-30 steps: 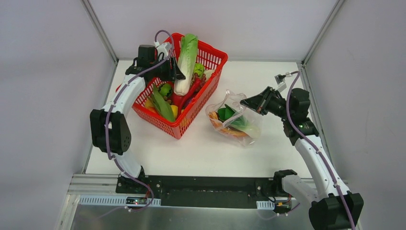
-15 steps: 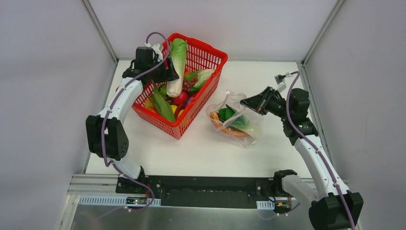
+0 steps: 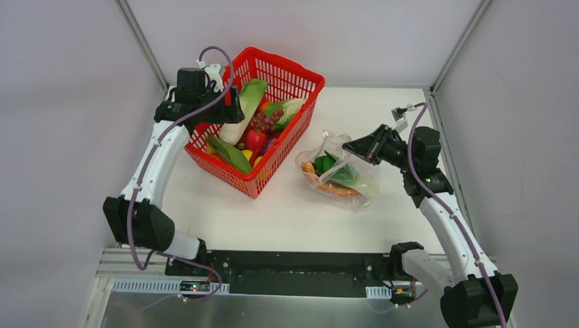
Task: Place the food in the zip-top bag and seal the zipper
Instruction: Place the fake vegetable in the bin, then pick up the fake vegetable from the bin.
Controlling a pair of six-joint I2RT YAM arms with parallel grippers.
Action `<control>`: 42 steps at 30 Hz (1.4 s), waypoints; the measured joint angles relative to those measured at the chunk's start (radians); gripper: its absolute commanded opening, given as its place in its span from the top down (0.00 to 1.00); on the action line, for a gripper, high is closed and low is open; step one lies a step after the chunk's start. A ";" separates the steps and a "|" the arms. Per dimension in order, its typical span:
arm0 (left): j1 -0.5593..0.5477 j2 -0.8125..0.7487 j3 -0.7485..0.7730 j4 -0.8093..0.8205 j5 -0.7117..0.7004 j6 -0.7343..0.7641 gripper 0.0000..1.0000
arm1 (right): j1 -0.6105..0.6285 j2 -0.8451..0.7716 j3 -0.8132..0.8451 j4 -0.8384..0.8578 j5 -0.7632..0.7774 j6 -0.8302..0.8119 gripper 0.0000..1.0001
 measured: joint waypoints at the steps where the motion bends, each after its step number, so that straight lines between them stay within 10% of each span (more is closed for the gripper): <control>1: -0.001 -0.037 -0.025 -0.016 -0.001 0.008 0.15 | 0.000 0.000 -0.001 0.000 0.002 0.001 1.00; 9: -0.025 -0.312 -0.301 -0.095 -0.081 0.020 0.07 | 0.000 0.003 -0.003 0.001 0.001 0.007 1.00; 29: -0.011 -0.034 -0.264 -0.027 -0.436 -0.503 0.14 | 0.000 0.012 -0.024 0.016 -0.002 0.006 1.00; 33: -0.006 0.044 -0.214 -0.093 -0.458 -0.539 0.29 | 0.000 0.012 -0.024 0.017 -0.001 0.005 1.00; 42: -0.005 0.048 -0.259 -0.096 -0.472 -0.556 1.00 | 0.000 0.012 -0.026 0.018 0.003 0.006 1.00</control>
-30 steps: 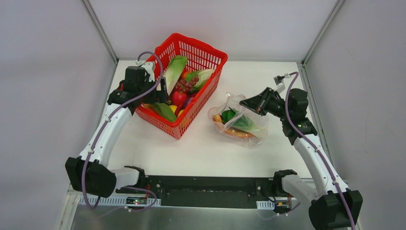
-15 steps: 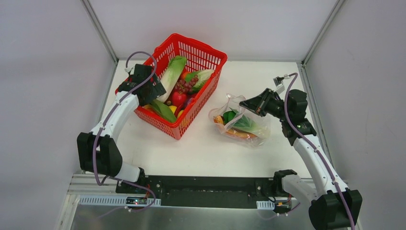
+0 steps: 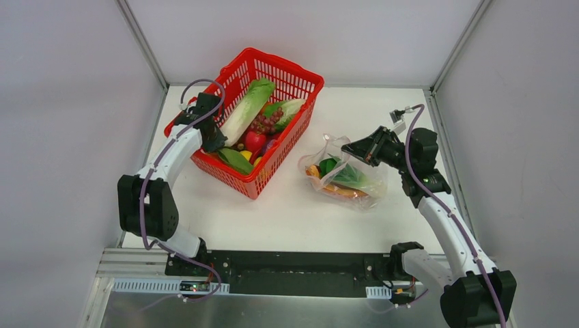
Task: Place the food in the zip-top bag and seal the zipper
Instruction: Pick up the fake vegetable from the bin.
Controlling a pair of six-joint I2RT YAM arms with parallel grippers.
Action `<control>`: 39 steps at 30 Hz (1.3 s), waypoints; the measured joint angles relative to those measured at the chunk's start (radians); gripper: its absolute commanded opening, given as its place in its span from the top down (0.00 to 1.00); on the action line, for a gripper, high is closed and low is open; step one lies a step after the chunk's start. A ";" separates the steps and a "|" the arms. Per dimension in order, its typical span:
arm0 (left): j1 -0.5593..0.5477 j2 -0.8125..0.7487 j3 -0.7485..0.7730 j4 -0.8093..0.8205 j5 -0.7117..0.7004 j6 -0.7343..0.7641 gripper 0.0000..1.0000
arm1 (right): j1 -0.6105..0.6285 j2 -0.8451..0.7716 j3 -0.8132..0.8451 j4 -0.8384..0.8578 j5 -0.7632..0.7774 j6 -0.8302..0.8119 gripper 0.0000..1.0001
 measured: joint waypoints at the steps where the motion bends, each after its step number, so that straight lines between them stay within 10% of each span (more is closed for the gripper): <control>1: 0.000 -0.004 -0.004 -0.002 0.000 0.002 1.00 | 0.000 0.000 -0.002 0.001 0.000 0.000 1.00; 19: -0.014 -0.406 0.023 -0.074 -0.079 0.029 1.00 | 0.000 -0.011 -0.006 0.003 0.017 0.001 1.00; 39: -0.463 -0.568 0.010 0.199 -0.509 -0.051 1.00 | 0.072 -0.014 -0.019 0.036 0.070 0.028 1.00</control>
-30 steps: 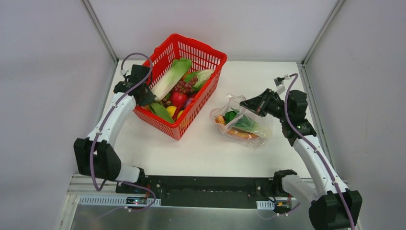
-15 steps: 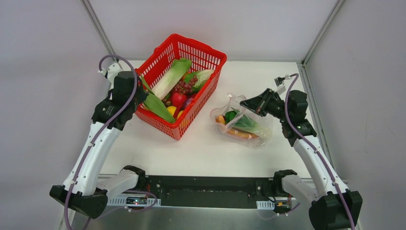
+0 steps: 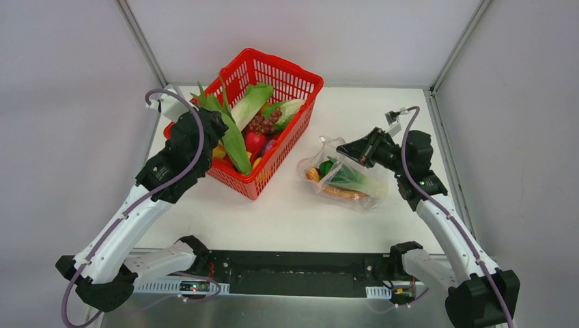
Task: Place the food in the zip-top bag and seal the zipper
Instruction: Pick up the fake vegetable from the bin, then place the fake vegetable in the zipper food storage bag.
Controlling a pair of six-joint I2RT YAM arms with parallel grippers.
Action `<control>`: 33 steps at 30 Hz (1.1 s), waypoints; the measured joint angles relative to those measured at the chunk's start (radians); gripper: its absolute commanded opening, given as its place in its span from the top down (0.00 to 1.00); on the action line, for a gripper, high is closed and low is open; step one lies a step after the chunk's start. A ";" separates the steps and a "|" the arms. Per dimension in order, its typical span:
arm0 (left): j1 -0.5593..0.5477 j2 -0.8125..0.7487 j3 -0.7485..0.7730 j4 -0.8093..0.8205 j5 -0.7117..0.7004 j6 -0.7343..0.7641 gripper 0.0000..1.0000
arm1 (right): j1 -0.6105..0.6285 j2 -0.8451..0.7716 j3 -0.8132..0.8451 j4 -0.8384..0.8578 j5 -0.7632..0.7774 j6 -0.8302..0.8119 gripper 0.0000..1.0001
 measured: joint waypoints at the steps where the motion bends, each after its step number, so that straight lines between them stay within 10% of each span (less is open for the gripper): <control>1: -0.023 -0.003 -0.002 0.023 -0.016 0.000 1.00 | 0.004 -0.001 0.000 0.000 0.006 0.002 1.00; 33: -0.275 0.140 -0.004 0.454 -0.170 0.062 1.00 | 0.035 -0.020 -0.018 0.060 0.066 0.089 1.00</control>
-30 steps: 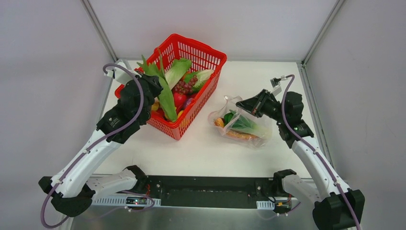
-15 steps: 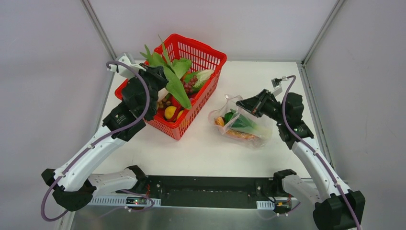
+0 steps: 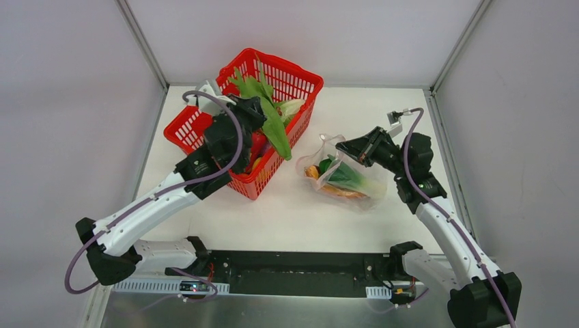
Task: Place the food in the zip-top bag and seal the zipper
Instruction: Place the fake vegetable in the zipper food storage bag.
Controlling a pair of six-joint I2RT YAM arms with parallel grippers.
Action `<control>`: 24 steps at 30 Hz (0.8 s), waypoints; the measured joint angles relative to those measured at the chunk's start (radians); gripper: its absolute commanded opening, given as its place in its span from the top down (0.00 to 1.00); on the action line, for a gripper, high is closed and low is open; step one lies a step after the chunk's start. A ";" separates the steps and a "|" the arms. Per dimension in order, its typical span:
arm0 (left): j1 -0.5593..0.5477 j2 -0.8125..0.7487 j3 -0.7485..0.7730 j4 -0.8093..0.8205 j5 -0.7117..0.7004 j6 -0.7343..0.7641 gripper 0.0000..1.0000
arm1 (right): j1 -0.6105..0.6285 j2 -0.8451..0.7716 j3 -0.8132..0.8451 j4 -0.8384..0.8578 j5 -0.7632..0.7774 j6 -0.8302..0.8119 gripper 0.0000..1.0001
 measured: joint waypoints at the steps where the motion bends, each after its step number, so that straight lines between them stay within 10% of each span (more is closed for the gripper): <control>1: -0.008 0.015 0.000 0.010 -0.002 -0.001 1.00 | 0.002 -0.002 0.000 0.002 0.003 0.006 1.00; 24: -0.116 0.246 -0.067 0.370 0.080 0.054 1.00 | 0.017 0.019 -0.056 0.232 0.037 0.354 1.00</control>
